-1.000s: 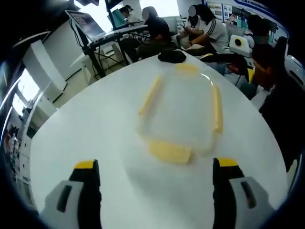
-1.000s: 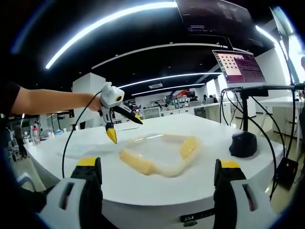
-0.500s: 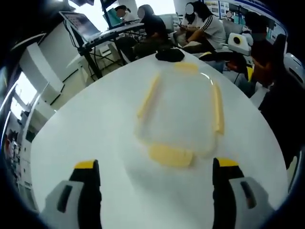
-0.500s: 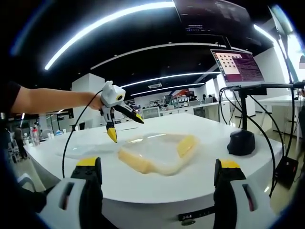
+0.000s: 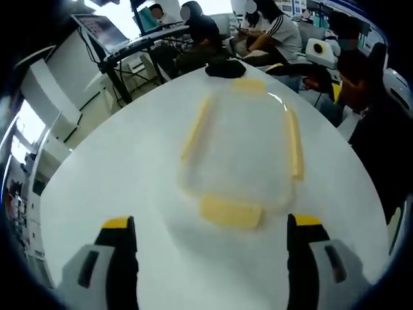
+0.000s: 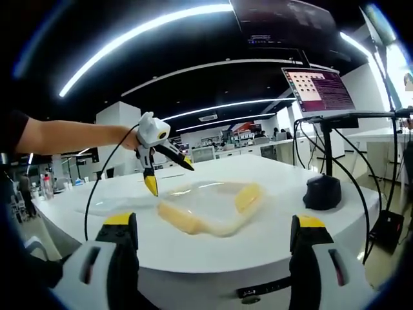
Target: Snap each plastic latch of the storage box into its locked position after aligning the lid with the box until every specified latch is closed and the lid sits flush.
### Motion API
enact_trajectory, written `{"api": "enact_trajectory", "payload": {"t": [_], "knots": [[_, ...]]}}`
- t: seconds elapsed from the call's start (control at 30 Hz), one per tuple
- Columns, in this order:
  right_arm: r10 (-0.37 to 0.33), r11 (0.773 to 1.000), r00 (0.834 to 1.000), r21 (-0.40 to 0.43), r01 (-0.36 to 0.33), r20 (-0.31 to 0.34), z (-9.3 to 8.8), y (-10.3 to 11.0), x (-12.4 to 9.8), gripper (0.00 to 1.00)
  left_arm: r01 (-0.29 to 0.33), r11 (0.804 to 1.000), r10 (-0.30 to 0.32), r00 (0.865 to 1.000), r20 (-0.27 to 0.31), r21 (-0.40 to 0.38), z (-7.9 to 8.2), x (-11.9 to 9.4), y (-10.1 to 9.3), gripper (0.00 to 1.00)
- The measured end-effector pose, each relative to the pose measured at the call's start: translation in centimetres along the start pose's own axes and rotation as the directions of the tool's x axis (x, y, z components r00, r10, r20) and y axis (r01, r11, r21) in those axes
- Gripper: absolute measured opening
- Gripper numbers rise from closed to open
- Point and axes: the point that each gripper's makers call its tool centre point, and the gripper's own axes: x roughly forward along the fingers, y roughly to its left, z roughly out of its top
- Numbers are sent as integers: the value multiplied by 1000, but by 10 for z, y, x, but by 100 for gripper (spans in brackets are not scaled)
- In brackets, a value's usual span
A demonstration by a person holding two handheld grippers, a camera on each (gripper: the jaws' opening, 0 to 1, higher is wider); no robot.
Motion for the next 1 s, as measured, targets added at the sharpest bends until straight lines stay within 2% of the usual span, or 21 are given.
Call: {"api": "enact_trajectory", "payload": {"t": [0.17, 0.27, 0.57, 0.8, 0.87, 1.0], "knots": [[-3, 1000, 1000, 1, 3, -3, -1, 0, 0, 99, 12, 1000, -12, 1000, -2, 11, 2, 3, -1, 95], [-4, 1000, 1000, -1, 4, -6, -2, -1, 0, 99, 18, 1000, -18, 1000, -4, 12, 0, 2, 10, 95], [-9, 1000, 1000, 0, 9, -6, -1, -3, 0, 99, 28, 999, -28, 999, -24, 18, -2, 5, 17, 95], [-11, 1000, 1000, 1, 11, -8, -1, -7, -1, 99, 45, 999, -45, 999, -30, 27, 1, 8, 19, 94], [-14, 1000, 1000, 4, 14, -7, -1, -8, -1, 99, 53, 998, -52, 998, -41, 34, 0, 9, 12, 94], [-17, 1000, 1000, 5, 17, -8, -1, -11, -1, 99, 60, 997, -58, 997, -49, 38, 1, 11, 12, 94]]}}
